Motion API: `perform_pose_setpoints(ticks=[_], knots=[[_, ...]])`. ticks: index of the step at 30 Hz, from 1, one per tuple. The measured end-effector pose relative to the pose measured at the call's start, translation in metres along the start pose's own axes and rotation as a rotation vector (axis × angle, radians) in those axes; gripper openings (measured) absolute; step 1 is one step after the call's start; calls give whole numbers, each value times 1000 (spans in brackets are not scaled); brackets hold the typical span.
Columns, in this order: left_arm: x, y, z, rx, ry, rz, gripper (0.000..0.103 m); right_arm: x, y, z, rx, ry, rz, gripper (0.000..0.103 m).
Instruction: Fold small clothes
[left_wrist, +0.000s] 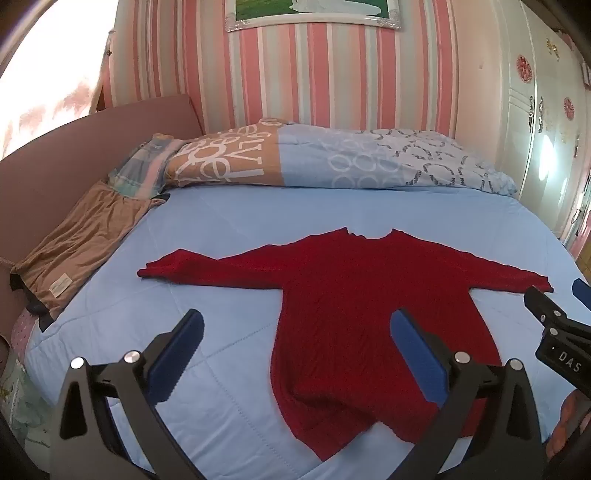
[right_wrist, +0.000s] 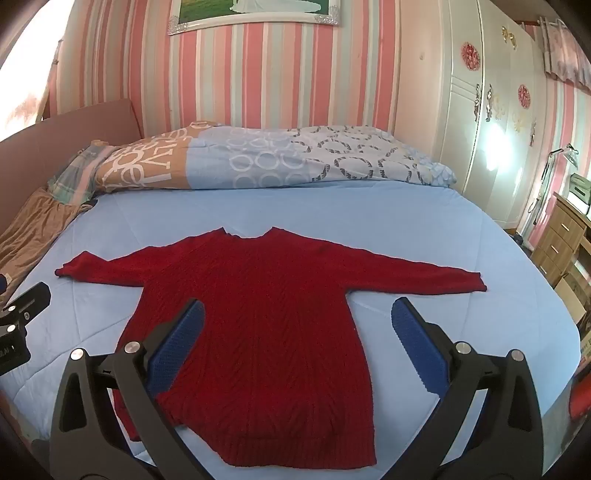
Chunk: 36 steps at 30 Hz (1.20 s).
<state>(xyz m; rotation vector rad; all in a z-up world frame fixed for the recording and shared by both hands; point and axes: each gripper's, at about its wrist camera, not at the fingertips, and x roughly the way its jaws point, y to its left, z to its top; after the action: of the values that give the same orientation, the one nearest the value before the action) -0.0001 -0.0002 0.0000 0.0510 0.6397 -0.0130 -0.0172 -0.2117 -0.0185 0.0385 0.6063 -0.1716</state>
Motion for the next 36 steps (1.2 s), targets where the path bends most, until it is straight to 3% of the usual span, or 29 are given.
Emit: perform_pose_setpoints(ticks=[36], knots=[[-3, 1, 1, -4, -8, -4, 101, 0, 5, 1, -14, -7, -2, 100]])
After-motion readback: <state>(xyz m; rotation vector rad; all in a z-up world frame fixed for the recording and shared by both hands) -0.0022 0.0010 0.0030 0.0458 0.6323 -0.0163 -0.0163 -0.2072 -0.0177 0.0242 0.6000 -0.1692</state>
